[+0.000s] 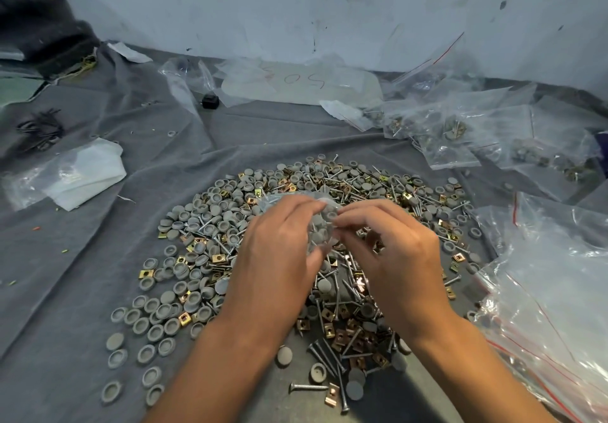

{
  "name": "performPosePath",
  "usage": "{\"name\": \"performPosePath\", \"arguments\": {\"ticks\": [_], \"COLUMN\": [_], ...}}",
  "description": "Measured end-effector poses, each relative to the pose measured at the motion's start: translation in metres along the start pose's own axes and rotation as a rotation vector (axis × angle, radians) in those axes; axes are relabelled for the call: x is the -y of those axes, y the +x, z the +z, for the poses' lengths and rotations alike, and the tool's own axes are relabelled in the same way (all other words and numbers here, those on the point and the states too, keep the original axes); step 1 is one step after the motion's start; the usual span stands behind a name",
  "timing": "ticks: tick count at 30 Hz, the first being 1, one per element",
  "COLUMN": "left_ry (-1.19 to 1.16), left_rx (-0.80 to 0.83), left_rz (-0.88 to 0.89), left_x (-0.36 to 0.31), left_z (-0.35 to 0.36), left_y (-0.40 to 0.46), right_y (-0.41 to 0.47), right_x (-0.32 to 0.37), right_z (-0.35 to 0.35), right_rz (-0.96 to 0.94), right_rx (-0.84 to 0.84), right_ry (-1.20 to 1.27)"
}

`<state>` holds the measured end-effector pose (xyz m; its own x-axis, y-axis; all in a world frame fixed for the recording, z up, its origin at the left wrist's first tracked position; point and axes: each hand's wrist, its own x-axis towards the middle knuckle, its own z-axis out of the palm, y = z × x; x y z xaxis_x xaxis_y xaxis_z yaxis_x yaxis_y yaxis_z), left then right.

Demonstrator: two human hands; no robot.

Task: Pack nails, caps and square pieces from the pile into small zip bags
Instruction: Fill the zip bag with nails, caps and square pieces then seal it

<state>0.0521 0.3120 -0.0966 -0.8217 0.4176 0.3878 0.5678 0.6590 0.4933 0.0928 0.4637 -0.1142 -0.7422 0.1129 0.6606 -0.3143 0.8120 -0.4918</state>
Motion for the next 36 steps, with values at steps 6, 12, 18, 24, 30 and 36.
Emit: {"name": "performPosePath", "arguments": {"ticks": [6, 12, 18, 24, 30, 36], "left_ry": [-0.015, -0.021, -0.014, -0.011, -0.017, -0.043], "left_rx": [-0.014, -0.039, -0.021, -0.001, -0.020, 0.006], "left_rz": [-0.029, -0.044, -0.048, -0.041, -0.035, -0.030], "left_x": [0.003, 0.007, 0.006, 0.006, 0.003, 0.003], "left_z": [0.000, -0.004, -0.004, -0.002, 0.000, -0.001], "left_y": [0.001, 0.001, 0.001, 0.000, 0.001, 0.002], "right_y": [-0.003, -0.003, -0.001, 0.006, 0.010, 0.004], "right_x": [-0.036, -0.050, -0.046, -0.039, -0.008, 0.006], "right_z": [0.001, 0.014, 0.011, -0.005, -0.016, 0.002], "right_rz": [0.280, 0.158, 0.232, 0.346, 0.287, 0.029], "right_rx": [0.243, 0.506, 0.512, 0.421, 0.236, 0.076], "right_ry": [-0.196, -0.317, -0.346, -0.155, 0.309, 0.044]}}
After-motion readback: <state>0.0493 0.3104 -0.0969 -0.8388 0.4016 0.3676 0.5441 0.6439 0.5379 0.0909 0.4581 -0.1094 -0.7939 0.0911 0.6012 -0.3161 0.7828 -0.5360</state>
